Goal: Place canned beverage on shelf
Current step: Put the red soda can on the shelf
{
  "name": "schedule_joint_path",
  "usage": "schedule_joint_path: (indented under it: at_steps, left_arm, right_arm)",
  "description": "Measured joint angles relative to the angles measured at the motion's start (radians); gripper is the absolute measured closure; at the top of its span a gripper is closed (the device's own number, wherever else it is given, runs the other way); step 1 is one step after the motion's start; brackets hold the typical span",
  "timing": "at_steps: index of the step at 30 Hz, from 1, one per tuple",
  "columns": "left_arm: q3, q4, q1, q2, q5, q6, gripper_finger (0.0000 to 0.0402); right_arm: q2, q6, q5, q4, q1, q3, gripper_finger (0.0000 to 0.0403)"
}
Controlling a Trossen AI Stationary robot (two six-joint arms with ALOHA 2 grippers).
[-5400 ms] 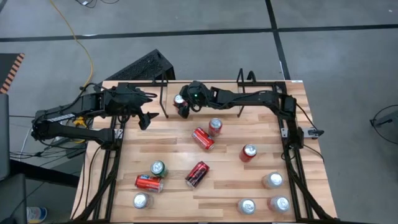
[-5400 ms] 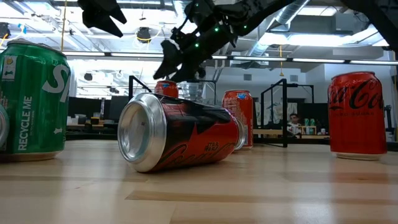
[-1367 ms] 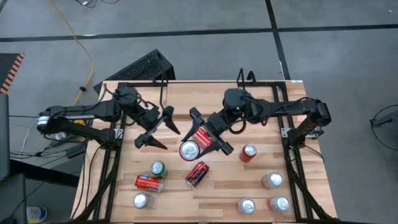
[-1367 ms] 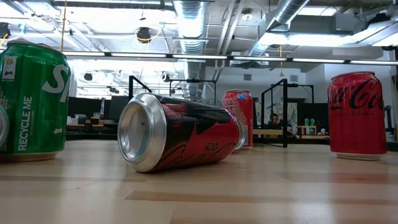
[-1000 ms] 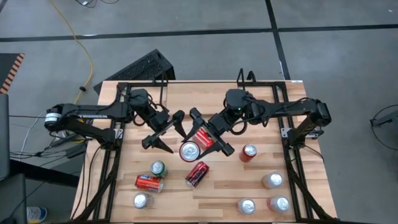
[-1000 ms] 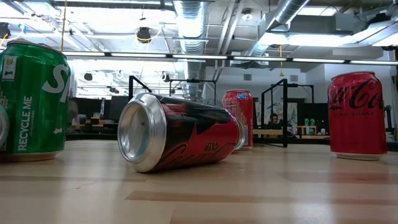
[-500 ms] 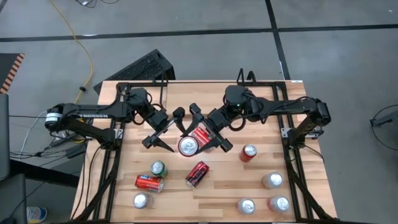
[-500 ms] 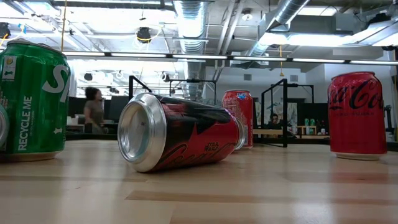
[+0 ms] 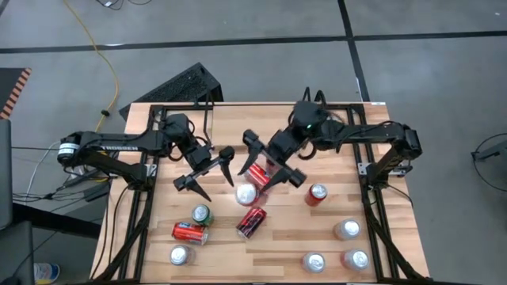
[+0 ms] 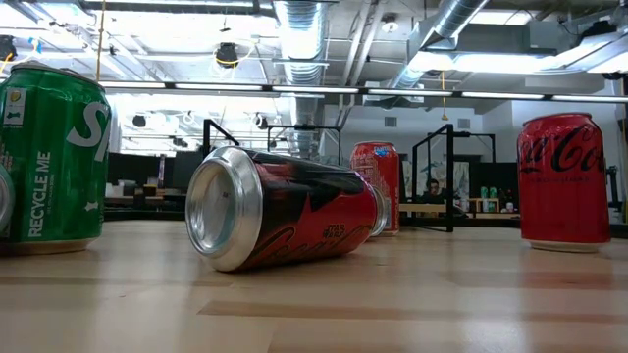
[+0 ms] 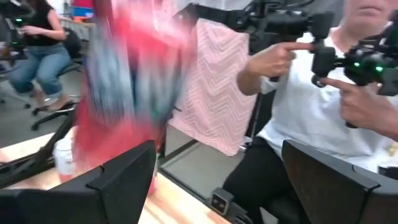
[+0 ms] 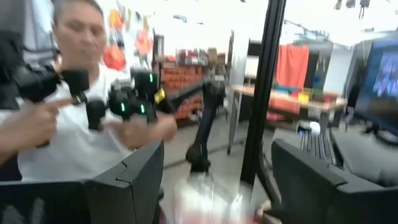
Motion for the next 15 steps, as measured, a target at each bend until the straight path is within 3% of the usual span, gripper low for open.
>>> schedule_joint_path:
  at_steps: [5,9,13,15]
  left_arm:
    - [0.002,-0.043,0.029,0.035,-0.035,0.024,0.0068]
    - [0.001,-0.242,0.073,0.035,-0.075,0.104,0.0068]
    - [0.001,-0.534,0.134,0.018,-0.345,0.198,0.0068]
    - [0.001,-0.634,0.161,0.009,-0.392,0.213,0.0068]
  right_arm:
    - [0.002,0.004,-0.022,0.002,-0.009,-0.001,0.0127]
    - [0.0,0.018,-0.001,-0.069,-0.062,0.0,0.0127]
    - [-0.012,0.034,0.121,-0.373,-0.141,-0.001,0.0127]
    - [-0.036,0.046,0.187,-0.593,-0.168,-0.002,0.0127]
